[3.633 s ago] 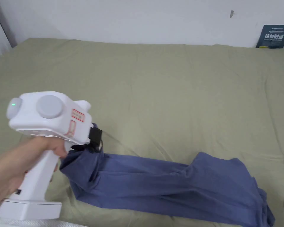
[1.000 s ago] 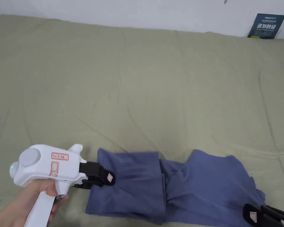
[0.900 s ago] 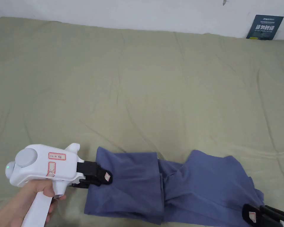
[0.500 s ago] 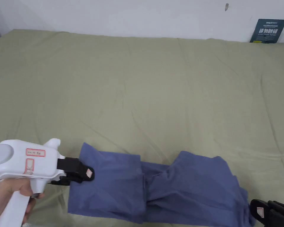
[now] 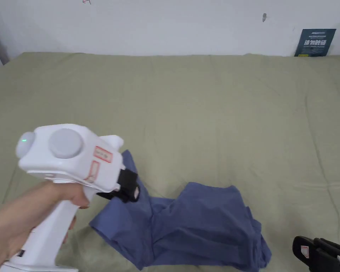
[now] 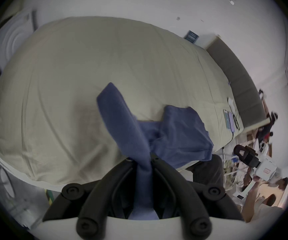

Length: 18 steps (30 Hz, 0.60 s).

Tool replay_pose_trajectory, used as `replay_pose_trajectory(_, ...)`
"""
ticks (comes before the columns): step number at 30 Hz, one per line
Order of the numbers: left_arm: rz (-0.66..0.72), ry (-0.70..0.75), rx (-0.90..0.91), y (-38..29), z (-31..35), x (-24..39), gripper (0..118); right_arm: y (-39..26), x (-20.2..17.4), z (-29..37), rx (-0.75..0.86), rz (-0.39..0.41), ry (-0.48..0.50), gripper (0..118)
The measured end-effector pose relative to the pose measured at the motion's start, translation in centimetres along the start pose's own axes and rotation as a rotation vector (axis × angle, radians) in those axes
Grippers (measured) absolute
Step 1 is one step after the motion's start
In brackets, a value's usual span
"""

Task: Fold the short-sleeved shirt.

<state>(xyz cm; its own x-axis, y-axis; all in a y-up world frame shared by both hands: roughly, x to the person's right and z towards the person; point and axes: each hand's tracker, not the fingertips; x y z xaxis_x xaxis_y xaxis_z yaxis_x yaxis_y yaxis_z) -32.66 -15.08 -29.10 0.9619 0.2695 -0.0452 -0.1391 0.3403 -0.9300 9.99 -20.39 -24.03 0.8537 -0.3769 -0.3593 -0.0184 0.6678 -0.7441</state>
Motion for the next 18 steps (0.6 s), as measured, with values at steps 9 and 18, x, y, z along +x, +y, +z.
replay_pose_trajectory(9,-0.091,0.033,-0.058,1.6,-9.3,11.0,9,-0.8,3.4,1.4,0.019,-0.048,-0.026,1)
replay_pose_trajectory(18,0.141,-0.267,-0.153,2.0,-18.9,12.0,110,-1.5,5.9,2.2,0.023,-0.161,-0.067,1)
